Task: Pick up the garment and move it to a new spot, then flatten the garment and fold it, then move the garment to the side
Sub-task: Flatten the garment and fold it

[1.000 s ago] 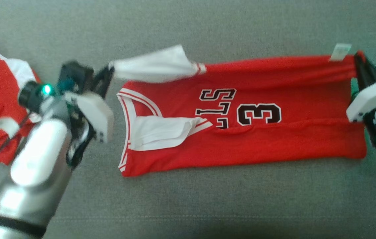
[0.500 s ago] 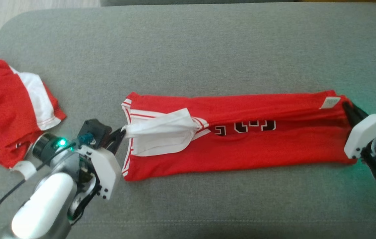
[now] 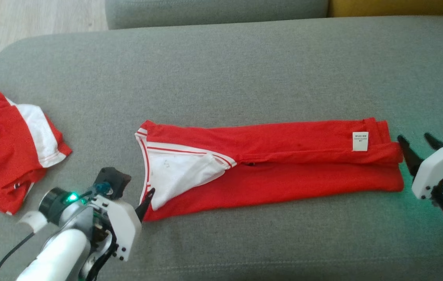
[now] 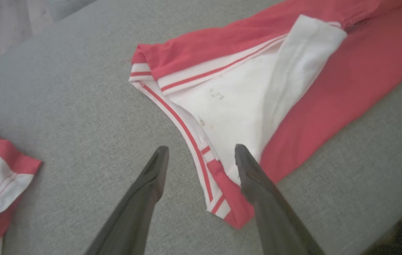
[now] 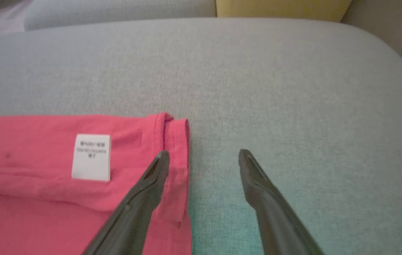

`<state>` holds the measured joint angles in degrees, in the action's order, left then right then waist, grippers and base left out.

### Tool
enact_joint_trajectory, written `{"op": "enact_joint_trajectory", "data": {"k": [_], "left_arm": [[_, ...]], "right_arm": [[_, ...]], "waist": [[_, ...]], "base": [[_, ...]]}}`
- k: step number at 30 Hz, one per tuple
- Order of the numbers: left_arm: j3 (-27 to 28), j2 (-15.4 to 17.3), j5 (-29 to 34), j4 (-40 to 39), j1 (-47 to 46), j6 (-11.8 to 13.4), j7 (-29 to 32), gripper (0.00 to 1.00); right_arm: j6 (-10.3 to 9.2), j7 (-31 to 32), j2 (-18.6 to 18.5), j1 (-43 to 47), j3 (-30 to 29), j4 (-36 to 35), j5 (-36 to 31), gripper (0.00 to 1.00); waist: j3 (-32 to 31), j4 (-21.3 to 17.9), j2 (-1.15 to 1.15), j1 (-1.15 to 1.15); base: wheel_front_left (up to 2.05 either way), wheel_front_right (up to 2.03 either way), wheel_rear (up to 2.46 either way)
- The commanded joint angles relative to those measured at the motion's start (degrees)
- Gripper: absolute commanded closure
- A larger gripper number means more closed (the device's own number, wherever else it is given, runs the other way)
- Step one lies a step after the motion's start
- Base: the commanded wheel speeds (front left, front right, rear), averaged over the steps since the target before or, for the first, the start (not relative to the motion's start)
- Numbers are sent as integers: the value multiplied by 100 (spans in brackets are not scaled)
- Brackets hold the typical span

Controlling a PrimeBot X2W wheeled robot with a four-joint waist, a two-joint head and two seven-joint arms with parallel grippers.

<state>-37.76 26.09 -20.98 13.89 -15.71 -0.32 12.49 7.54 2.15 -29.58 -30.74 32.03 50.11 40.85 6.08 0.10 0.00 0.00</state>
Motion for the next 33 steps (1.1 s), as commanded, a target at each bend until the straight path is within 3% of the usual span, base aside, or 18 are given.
{"op": "enact_joint_trajectory", "data": {"k": [1, 7, 12, 16, 20, 25, 33], "left_arm": [[351, 200, -58, -239, -194, 115, -63, 0], [798, -1, -259, -360, -108, 617, -595, 0], [1362, -462, -588, -300, 123, 1137, -1579, 0], [1531, -778, -646, -159, 389, 1294, -2413, 0], [1814, -1219, -850, -130, 645, 1150, -2726, 0], [2306, -1639, -380, -405, 841, 981, -2746, 0], [2682, -1975, 303, -379, 843, 578, -2747, 0]], "right_arm": [[-5, -204, -90, 45, -132, -152, -97, 0], [-5, -958, 222, 215, -748, -264, -341, 0], [-5, -1495, 619, 557, -1213, -517, -555, 0], [-5, -1667, 904, 933, -1628, -854, -811, 0], [-5, -1708, 1166, 1309, -2140, -1274, -1207, 0], [-5, -1712, 1467, 1677, -2660, -1733, -1690, 0], [-5, -1606, 1755, 1575, -3118, -1648, -2044, 0]], "waist": [[-56, -19, 0, 0], [-212, -5, 0, 0], [-337, -37, 0, 0], [-388, -73, 0, 0], [-390, -108, 0, 0], [-343, -94, 0, 0], [-168, -2, 0, 0]], "base": [[0, 0, 0], [0, 0, 0], [0, 0, 0], [0, 0, 0], [0, 0, 0], [0, 0, 0], [0, 0, 0]]}}
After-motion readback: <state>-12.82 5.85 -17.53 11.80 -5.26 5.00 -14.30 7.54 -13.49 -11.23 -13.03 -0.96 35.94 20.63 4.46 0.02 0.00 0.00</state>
